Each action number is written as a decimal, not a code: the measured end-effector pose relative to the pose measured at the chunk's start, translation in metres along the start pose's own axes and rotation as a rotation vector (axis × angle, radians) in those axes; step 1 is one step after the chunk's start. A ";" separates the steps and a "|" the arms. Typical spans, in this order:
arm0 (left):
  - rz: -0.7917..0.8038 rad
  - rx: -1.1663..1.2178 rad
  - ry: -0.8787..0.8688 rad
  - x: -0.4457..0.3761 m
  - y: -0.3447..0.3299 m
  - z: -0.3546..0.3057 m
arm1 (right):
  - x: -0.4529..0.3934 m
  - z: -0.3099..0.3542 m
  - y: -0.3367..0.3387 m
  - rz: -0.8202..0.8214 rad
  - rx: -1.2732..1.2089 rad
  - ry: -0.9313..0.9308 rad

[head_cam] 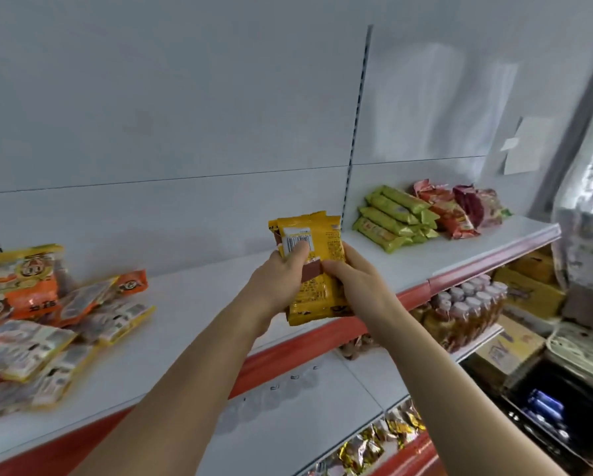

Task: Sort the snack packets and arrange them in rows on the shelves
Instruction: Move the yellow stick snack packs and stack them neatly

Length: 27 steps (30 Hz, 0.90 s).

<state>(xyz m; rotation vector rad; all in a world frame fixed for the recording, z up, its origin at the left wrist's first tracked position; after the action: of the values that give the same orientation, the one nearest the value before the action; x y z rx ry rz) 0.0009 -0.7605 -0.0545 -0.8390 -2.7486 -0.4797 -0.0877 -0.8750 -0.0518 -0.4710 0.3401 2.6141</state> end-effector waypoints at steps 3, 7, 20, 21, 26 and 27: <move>-0.005 0.012 -0.005 -0.029 -0.031 -0.014 | -0.028 -0.022 0.033 -0.051 0.063 -0.028; -0.030 -0.047 -0.012 -0.086 -0.063 -0.026 | -0.071 -0.048 0.064 -0.063 0.125 -0.070; -0.238 -0.218 0.142 -0.218 -0.095 -0.055 | -0.197 -0.124 0.114 0.093 0.297 -0.233; -0.263 -0.229 0.158 -0.225 -0.097 -0.057 | -0.206 -0.128 0.117 0.114 0.306 -0.234; -0.356 -0.162 0.230 -0.247 -0.105 -0.065 | -0.239 -0.147 0.127 0.251 0.377 -0.170; -0.385 -0.146 0.226 -0.249 -0.106 -0.066 | -0.244 -0.148 0.129 0.259 0.385 -0.131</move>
<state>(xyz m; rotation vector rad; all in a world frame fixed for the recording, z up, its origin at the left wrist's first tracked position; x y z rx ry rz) 0.1495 -0.9925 -0.0963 -0.2551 -2.6848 -0.8006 0.0942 -1.1291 -0.0736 -0.1294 0.8890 2.7122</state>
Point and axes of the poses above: each hand's wrist, its own x-axis away from the middle knuckle, its own y-axis out of the back of the hand, z = x × y, the point moved 2 cm from there along -x, towards the middle knuckle, and after that the axes turned 15 degrees about y, right-handed, at the moved point
